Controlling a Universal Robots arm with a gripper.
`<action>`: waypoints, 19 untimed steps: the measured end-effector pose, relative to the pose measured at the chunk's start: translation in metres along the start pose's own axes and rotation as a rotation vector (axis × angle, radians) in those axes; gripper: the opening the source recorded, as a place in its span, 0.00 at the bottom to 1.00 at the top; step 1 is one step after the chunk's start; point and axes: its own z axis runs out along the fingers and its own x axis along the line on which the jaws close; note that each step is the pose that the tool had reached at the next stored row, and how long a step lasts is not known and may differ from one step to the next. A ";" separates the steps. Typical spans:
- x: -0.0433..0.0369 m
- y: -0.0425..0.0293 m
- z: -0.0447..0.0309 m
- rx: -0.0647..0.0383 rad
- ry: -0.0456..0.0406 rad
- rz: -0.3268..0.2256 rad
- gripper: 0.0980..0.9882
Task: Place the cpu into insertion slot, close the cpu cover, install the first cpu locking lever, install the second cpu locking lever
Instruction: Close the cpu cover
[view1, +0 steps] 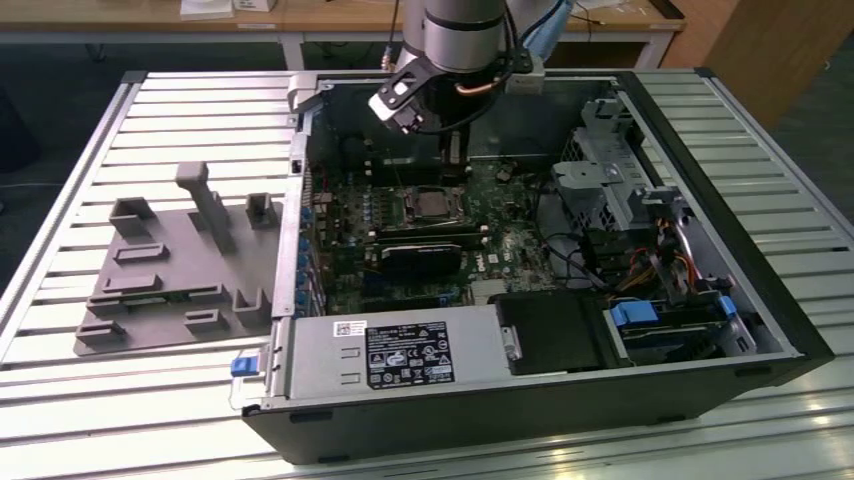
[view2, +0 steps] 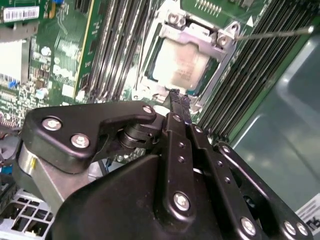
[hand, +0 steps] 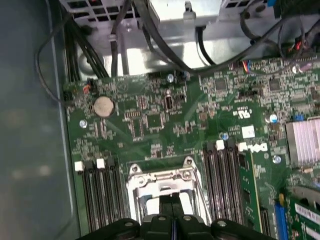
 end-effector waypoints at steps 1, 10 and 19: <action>-0.0004 -0.0021 0.0003 -0.002 0.0003 0.000 0.00; -0.0072 -0.0113 0.0051 -0.006 0.0017 0.000 0.00; -0.0094 -0.0147 0.0086 -0.008 0.0032 -0.044 0.00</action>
